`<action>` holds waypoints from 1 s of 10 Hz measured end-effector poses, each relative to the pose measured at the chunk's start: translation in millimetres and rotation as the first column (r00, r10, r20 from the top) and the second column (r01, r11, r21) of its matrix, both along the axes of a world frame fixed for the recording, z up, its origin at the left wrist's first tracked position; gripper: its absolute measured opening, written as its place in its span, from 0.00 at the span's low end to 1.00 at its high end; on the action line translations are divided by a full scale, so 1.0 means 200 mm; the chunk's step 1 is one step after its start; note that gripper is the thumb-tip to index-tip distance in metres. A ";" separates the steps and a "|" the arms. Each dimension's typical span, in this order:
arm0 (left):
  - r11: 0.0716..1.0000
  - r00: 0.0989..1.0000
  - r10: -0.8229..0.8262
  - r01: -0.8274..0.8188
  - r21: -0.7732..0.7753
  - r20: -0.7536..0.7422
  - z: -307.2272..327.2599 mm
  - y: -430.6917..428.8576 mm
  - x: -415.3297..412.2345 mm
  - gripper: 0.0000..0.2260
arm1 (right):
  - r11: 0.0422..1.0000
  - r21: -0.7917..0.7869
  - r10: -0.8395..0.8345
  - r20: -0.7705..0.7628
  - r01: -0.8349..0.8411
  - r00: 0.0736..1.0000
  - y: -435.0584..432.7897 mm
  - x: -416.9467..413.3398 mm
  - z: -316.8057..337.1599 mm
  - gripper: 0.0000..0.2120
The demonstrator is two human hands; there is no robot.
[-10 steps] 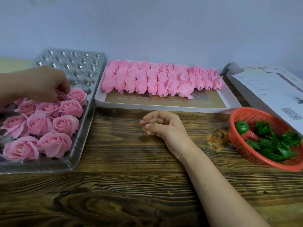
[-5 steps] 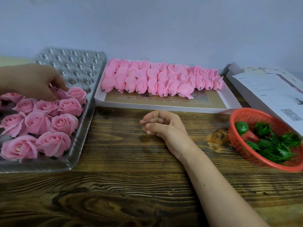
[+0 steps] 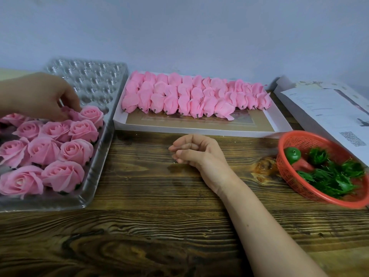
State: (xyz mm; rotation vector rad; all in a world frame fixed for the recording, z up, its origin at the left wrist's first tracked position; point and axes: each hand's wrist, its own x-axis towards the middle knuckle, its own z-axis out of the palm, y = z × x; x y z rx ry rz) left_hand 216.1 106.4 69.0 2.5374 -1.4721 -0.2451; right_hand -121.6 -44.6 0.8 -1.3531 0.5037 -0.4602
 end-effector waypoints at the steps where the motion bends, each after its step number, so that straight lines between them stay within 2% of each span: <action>1: 0.999 0.998 0.015 -0.017 0.029 0.059 -0.01 -0.01 0.00 0.23 | 1.000 -0.003 0.001 -0.002 -0.001 1.000 0.00 0.00 0.00 0.10; 3: 0.996 0.982 -0.062 0.050 0.067 0.176 -0.04 -0.02 -0.01 0.27 | 1.000 -0.008 0.004 -0.011 -0.005 1.000 0.00 -0.01 0.01 0.11; 5: 0.999 0.984 -0.050 0.049 0.013 0.171 -0.05 0.00 0.05 0.25 | 1.000 -0.009 -0.001 -0.016 0.001 1.000 0.00 -0.01 0.00 0.10; 7: 0.998 0.998 -0.055 0.055 -0.013 -0.028 -0.03 0.04 0.07 0.18 | 1.000 -0.015 0.008 -0.018 -0.008 1.000 -0.01 -0.01 0.00 0.10; 8: 0.999 0.994 -0.031 0.029 -0.015 -0.108 -0.02 0.06 0.05 0.19 | 1.000 -0.019 0.008 -0.012 -0.008 1.000 -0.01 -0.01 -0.01 0.10; 9: 0.997 0.993 -0.009 -0.001 -0.082 -0.121 -0.03 0.08 0.07 0.16 | 1.000 -0.016 0.019 0.006 -0.019 1.000 -0.02 -0.01 0.00 0.10; 10: 0.967 0.992 0.064 -0.088 -0.240 -0.109 -0.03 0.10 0.09 0.12 | 1.000 0.015 0.006 0.010 -0.006 1.000 -0.01 -0.01 0.00 0.11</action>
